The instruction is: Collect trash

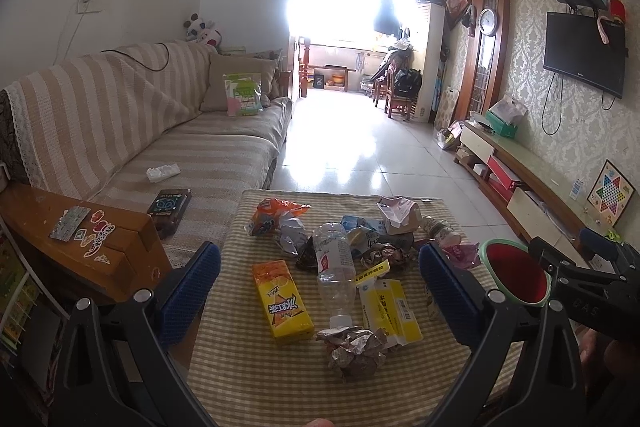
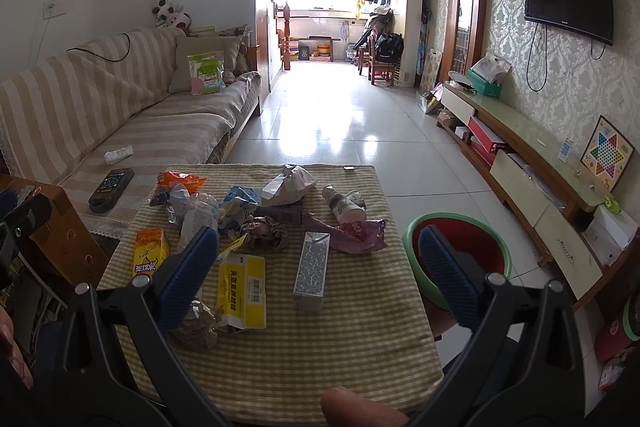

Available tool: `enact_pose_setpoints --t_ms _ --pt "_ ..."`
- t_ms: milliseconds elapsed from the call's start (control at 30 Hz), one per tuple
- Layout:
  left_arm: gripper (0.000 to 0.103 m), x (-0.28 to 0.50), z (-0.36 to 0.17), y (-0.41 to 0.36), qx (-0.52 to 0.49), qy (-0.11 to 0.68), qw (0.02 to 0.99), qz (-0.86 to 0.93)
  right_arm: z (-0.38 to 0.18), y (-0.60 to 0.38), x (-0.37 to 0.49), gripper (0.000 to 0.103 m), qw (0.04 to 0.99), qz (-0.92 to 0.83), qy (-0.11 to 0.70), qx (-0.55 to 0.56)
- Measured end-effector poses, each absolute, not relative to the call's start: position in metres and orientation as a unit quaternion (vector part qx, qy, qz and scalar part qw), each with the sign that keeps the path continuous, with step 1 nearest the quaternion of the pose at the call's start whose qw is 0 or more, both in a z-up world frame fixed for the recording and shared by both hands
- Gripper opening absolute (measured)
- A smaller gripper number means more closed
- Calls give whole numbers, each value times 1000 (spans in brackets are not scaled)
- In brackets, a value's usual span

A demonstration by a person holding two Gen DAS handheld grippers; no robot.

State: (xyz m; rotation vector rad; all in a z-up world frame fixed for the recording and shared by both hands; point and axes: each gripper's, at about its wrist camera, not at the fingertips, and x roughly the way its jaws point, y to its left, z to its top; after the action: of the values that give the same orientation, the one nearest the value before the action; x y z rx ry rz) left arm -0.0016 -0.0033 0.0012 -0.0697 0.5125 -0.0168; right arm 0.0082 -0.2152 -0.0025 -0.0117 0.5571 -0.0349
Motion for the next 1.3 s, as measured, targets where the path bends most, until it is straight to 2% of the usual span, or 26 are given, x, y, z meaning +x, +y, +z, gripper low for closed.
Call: enact_pose_setpoints --t_ms 1300 --pt "95 1 -1 -1 -41 263 964 -8 -9 -216 9 100 961 -23 277 -9"
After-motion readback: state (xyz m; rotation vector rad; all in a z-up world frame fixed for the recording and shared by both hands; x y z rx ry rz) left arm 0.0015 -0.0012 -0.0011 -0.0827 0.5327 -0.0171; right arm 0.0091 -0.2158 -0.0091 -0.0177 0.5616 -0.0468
